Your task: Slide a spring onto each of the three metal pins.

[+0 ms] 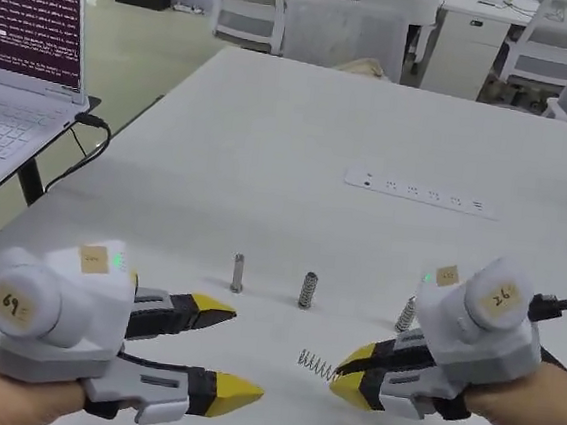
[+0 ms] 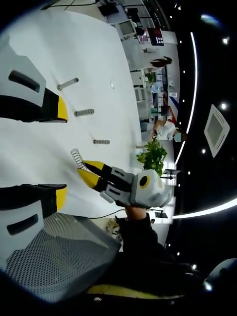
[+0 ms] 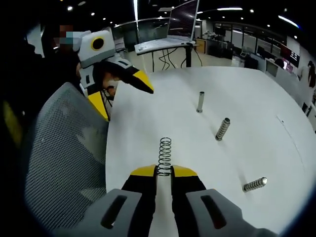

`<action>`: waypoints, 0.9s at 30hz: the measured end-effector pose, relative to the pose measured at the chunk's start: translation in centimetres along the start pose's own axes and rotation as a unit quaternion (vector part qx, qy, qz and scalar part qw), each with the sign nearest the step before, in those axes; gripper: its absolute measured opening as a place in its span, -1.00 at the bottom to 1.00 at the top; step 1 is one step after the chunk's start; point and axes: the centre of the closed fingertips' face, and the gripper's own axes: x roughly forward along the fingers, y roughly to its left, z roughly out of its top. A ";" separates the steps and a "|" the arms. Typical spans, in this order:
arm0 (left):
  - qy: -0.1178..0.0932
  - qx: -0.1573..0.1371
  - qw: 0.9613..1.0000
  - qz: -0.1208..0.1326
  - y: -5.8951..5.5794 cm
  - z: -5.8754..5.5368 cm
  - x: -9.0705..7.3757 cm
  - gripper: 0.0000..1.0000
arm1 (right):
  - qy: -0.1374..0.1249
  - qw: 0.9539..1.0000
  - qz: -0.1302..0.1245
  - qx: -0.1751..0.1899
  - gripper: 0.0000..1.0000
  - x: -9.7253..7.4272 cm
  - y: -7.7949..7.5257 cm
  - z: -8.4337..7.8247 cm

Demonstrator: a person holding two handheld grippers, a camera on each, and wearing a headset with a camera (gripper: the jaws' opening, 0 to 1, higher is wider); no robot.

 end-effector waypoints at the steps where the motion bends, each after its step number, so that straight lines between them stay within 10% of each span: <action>1: 0.000 0.001 1.000 -0.002 -0.1 0.0 0.0 -0.13 | -0.001 1.000 0.003 -0.003 -0.83 -0.1 0.1 0.2; 27: 0.005 0.049 0.994 -0.099 -4.3 0.3 1.2 -0.61 | 0.019 0.989 0.093 -0.112 -0.83 -1.0 4.6 2.5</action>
